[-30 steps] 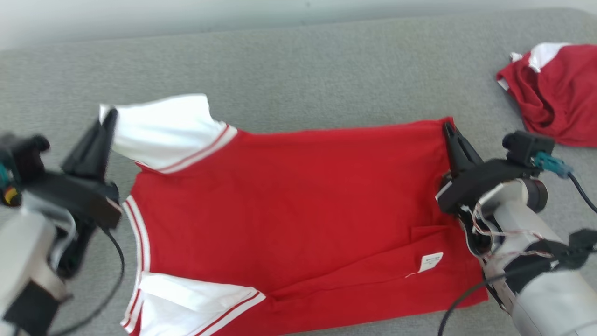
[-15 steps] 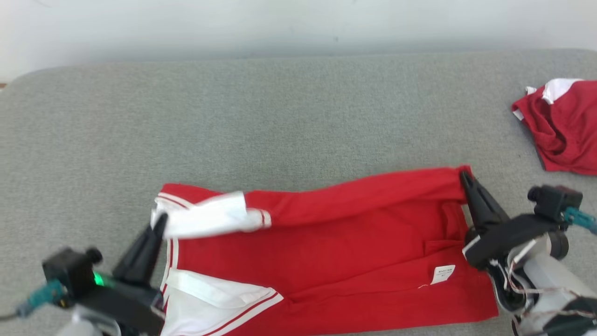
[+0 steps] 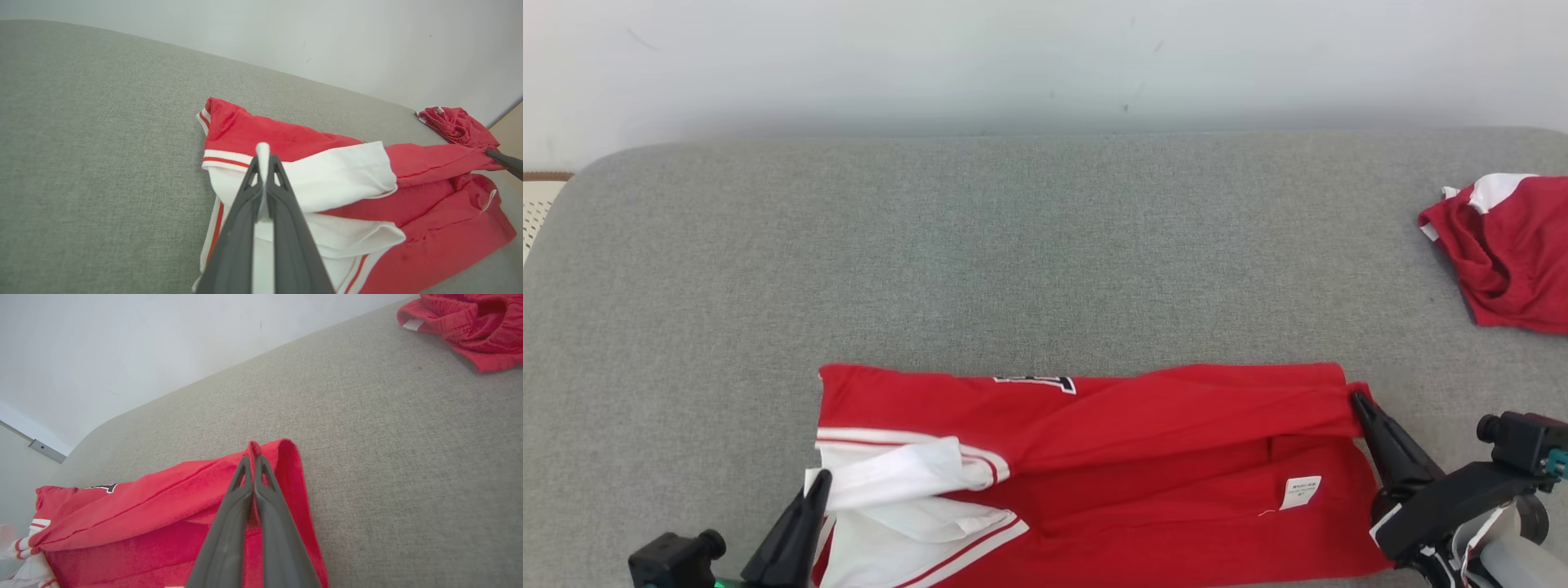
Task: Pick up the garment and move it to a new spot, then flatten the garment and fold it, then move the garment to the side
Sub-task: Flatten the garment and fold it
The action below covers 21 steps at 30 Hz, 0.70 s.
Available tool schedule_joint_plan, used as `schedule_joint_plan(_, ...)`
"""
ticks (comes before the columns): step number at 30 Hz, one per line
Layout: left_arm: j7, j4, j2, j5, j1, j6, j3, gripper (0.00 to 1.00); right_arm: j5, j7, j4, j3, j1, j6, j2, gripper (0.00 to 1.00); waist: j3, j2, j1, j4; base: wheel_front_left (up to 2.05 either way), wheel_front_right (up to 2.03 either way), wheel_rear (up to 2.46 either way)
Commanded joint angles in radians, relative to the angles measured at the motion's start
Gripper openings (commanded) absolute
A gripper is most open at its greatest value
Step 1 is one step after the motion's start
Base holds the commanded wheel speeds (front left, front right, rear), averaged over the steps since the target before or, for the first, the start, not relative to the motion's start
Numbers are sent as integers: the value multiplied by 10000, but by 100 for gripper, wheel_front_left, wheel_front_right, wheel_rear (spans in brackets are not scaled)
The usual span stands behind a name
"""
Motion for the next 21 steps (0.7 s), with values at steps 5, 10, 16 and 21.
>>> schedule_joint_plan(5, -45, 399, -316, 364, 281, -102, 207, 0, -187, -15, 224, 111, 132, 1, 56, 0, -111, 1, 1, -10, 0, 0, 0)
schedule_joint_plan(10, -46, 716, -657, 1027, 398, -103, 524, 94, -492, -15, 566, -252, 271, 1, 362, 100, -269, 1, 1, 5, 0, 0, 0)
schedule_joint_plan(16, -45, 551, -1156, 1628, 690, -98, 1252, 100, -870, -16, 482, -1112, 620, 1, 631, 100, -412, 1, 1, 102, 0, 0, 0)
schedule_joint_plan(21, -47, 29, -1535, 2230, 1060, 32, 1954, 100, -1344, -16, 349, -1828, 1017, 1, 899, 100, -595, 1, 1, 188, 0, 0, 0)
